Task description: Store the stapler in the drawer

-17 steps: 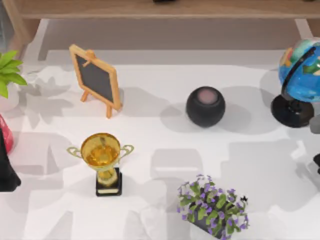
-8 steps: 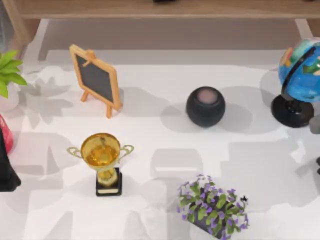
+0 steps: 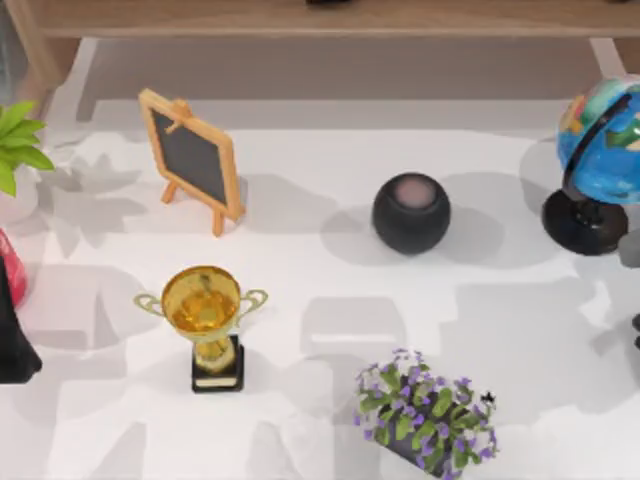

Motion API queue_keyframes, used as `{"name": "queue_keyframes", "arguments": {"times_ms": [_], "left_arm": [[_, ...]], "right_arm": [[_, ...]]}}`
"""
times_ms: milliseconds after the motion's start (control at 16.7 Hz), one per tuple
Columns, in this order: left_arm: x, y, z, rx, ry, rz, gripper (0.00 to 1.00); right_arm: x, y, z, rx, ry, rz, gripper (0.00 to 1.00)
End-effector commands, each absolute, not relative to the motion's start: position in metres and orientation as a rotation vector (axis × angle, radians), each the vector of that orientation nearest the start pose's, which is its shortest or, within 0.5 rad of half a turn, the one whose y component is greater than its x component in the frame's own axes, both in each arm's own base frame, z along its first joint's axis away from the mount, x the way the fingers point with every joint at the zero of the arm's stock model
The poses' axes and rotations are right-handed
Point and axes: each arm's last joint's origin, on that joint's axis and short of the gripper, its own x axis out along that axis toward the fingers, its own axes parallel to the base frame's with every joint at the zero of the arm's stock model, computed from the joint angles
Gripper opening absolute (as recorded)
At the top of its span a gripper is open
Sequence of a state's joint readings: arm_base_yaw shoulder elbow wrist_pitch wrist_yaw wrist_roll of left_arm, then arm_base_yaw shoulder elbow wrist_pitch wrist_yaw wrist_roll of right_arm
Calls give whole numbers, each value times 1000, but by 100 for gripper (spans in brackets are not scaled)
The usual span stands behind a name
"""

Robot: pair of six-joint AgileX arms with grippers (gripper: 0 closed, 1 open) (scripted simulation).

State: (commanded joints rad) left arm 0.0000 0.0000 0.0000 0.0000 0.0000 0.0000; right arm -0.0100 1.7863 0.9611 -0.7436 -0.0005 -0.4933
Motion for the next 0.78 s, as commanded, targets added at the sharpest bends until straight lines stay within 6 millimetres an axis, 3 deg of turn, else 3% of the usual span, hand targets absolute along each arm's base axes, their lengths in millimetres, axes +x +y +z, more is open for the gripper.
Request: {"name": "queue_keyframes", "arguments": {"times_ms": [300,660,780], "left_arm": [[106,-1,160,0,0,0,100],[106,-1,160,0,0,0,100],[106,-1,160,0,0,0,100]], "right_arm": [[292,-2,145,-379,1540,382,0],[293,-3,150,-377,1533,375,0],[298,-8,171,-375,1485,344,0]]}}
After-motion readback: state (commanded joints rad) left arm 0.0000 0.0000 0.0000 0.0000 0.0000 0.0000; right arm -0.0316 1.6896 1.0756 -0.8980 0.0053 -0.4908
